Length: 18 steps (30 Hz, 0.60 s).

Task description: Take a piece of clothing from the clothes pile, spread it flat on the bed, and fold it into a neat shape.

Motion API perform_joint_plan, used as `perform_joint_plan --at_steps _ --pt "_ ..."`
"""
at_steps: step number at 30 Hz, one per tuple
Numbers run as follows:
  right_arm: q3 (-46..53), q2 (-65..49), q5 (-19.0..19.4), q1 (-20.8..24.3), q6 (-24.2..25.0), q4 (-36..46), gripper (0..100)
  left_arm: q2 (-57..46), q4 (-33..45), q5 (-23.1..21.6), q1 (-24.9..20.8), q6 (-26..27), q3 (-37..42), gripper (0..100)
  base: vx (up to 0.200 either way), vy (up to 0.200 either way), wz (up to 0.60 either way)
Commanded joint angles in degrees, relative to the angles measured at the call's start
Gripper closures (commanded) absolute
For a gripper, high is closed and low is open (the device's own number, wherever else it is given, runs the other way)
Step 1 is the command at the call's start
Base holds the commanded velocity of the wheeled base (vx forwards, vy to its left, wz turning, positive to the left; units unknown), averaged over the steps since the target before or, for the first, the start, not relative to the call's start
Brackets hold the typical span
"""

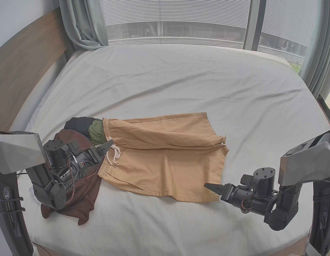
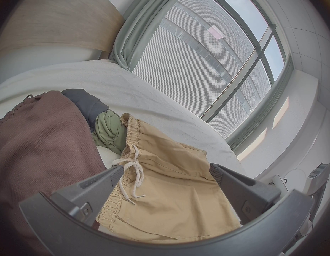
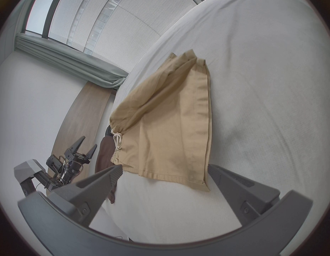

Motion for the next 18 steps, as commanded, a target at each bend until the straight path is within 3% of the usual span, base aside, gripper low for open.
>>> perform_joint_plan --at_steps 1,11,18 --pt "0.96 -2.46 0.14 -1.28 -0.13 -0.01 0 1.36 -0.03 -0.41 1.11 -0.08 0.22 0 0.000 0.000 0.00" --pt "0.78 -2.02 0.14 -3.39 -0.57 -0.01 0 3.12 0.05 -0.41 2.16 -0.16 1.28 0 0.000 0.000 0.00" --pt "0.43 -1.67 0.06 -3.30 -0.65 -0.09 0 3.56 4.10 -0.41 3.30 -0.52 2.16 0 0.000 0.000 0.00"
